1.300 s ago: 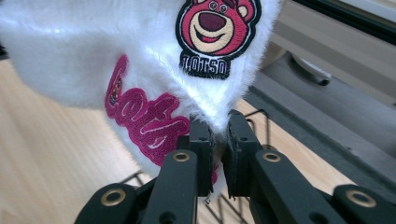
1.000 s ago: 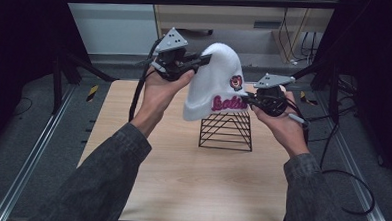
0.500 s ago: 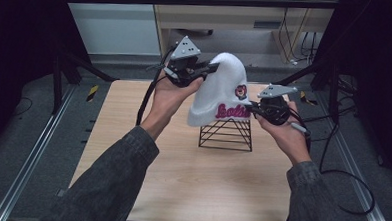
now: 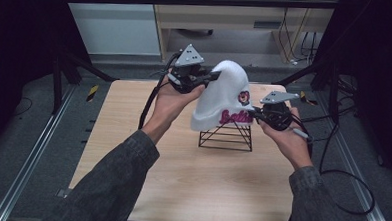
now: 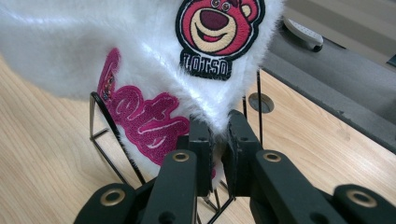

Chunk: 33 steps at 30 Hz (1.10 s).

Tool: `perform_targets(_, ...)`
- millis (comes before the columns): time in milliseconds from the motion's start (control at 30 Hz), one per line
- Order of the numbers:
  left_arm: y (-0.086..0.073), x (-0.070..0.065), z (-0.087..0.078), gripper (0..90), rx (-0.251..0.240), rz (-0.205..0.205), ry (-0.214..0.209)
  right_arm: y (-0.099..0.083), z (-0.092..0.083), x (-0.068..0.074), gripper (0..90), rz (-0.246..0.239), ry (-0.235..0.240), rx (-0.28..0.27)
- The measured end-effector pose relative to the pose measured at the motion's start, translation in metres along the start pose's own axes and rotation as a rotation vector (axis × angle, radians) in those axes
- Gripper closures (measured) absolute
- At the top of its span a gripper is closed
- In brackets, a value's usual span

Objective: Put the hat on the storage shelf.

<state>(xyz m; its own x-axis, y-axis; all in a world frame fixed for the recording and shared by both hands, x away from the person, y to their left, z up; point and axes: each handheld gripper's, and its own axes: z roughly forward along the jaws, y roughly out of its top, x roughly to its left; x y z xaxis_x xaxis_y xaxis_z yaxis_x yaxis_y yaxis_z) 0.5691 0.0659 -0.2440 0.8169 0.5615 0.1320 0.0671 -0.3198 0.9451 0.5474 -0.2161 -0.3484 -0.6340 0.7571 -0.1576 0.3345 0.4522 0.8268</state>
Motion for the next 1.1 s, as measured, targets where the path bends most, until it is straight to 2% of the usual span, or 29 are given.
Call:
perform_targets(333,-0.002,-0.004,0.004,82.3,0.010,0.009,-0.016,-0.004,-0.005,0.001,82.8,-0.015,-0.008,0.005)
perform_targets(867,-0.014,-0.012,0.020,82.2,0.064,0.013,-0.043,-0.034,0.001,-0.002,82.5,0.014,-0.015,0.040)
perform_targets(1100,-0.015,-0.015,0.025,82.2,0.070,0.015,-0.052,-0.041,0.001,-0.003,82.4,0.023,-0.013,0.044)
